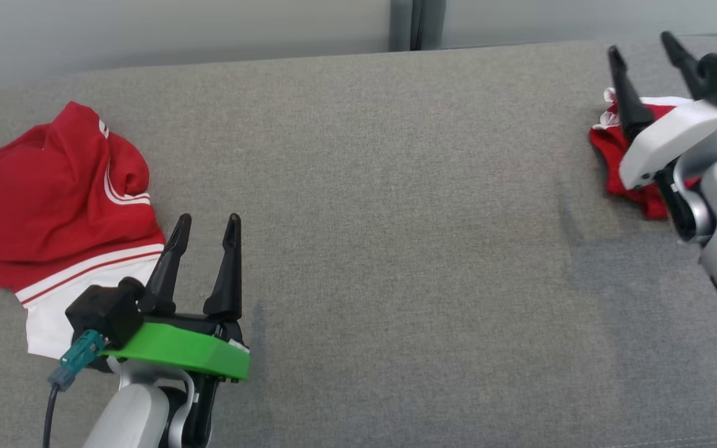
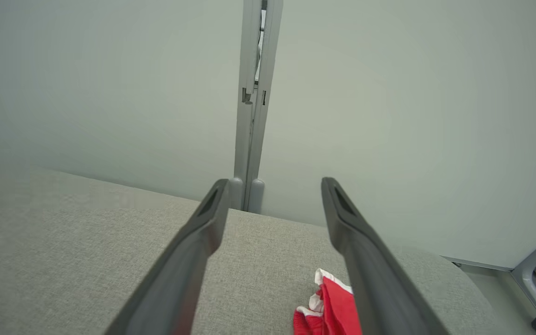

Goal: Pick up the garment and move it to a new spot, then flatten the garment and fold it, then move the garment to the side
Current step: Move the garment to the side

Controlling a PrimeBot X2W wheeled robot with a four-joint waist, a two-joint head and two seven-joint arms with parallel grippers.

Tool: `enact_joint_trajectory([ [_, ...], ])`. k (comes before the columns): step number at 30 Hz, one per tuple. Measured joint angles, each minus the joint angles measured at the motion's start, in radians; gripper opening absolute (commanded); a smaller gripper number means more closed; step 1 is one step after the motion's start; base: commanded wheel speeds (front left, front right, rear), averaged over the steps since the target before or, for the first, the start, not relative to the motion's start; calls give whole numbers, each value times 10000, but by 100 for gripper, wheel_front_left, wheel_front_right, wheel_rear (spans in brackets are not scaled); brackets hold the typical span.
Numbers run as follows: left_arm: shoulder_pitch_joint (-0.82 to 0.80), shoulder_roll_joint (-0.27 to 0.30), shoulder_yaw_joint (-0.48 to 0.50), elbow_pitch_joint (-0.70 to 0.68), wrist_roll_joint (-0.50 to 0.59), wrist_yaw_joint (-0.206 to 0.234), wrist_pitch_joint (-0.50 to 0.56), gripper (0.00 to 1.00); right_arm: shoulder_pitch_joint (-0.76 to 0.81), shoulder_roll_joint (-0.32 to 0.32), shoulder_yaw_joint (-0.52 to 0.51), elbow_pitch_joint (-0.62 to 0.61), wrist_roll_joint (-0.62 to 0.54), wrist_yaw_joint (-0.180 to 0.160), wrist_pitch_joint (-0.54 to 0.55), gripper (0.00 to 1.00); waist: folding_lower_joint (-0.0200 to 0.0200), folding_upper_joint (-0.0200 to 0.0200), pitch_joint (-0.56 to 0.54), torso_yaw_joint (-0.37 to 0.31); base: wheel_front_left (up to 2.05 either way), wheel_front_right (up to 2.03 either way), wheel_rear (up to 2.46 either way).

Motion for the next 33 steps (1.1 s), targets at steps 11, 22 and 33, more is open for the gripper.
enact_joint_trajectory([
  [11,574,-67,433,483,-2,127,-113,100,1658,1260,-713,-788,525,-481,-71,100,0,0,-915,-123,0,0,0],
  [22,1177,-199,1124,575,151,228,-205,100,3480,1923,-1668,-2291,2,-627,-71,100,0,0,-1381,75,0,0,0],
  [33,1801,-316,1461,616,422,318,-209,100,5101,2332,-2483,-3072,-1039,-629,-71,100,-1,0,-1535,103,0,0,0],
])
